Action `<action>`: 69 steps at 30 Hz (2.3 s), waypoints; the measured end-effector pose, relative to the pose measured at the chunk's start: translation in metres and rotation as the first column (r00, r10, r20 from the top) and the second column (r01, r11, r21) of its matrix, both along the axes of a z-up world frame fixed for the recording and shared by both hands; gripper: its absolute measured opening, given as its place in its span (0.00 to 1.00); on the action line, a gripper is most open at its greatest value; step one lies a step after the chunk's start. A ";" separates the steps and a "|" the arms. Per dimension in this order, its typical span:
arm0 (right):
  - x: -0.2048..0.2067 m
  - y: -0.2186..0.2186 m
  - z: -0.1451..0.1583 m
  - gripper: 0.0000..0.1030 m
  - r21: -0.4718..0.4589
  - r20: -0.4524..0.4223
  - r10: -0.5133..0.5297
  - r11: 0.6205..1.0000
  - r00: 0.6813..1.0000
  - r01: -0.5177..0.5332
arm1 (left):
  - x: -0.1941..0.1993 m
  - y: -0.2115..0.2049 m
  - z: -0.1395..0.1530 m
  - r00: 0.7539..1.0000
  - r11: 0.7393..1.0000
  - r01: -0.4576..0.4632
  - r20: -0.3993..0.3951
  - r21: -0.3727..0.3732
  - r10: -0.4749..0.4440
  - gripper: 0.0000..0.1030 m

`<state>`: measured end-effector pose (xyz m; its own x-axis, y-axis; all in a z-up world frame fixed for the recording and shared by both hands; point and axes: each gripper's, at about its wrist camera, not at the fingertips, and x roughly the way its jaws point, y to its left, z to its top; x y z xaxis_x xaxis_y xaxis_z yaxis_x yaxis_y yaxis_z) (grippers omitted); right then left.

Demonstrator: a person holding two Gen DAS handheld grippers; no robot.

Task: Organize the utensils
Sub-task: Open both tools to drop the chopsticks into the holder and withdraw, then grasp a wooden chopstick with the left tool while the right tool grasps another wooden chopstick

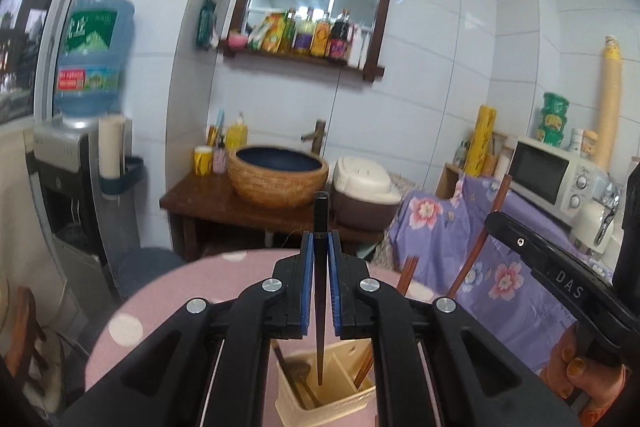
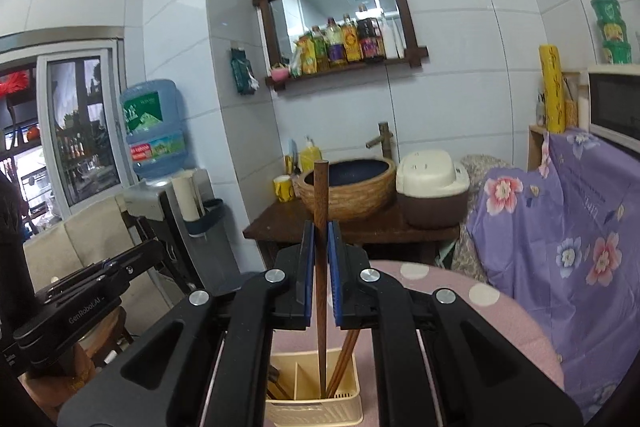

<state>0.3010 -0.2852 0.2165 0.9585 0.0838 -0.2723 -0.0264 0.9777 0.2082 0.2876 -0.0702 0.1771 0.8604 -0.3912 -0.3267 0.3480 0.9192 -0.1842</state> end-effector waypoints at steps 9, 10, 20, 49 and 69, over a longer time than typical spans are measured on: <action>0.017 -0.001 -0.070 0.08 0.025 -0.124 -0.012 1.000 0.992 0.015 | 0.011 -0.002 -0.069 0.991 0.999 0.013 -0.137 0.032 -0.009 0.08; 0.017 -0.002 -0.074 0.08 0.028 -0.129 -0.012 0.999 0.992 0.016 | 0.012 -0.002 -0.073 0.989 0.999 0.012 -0.145 0.032 -0.007 0.08; 0.007 -0.010 -0.095 0.08 0.051 -0.143 -0.028 0.998 0.989 0.036 | 0.002 -0.004 -0.076 0.990 0.999 0.031 -0.141 0.042 -0.025 0.22; -0.097 0.002 -0.247 0.32 0.016 -0.491 -0.080 0.995 0.868 0.100 | -0.070 0.030 -0.205 0.911 0.975 0.098 -0.412 0.200 -0.007 0.51; -0.071 0.015 -0.254 0.32 0.024 -0.555 -0.038 0.998 0.831 0.062 | -0.027 0.002 -0.236 0.885 0.951 0.106 -0.464 0.292 0.044 0.10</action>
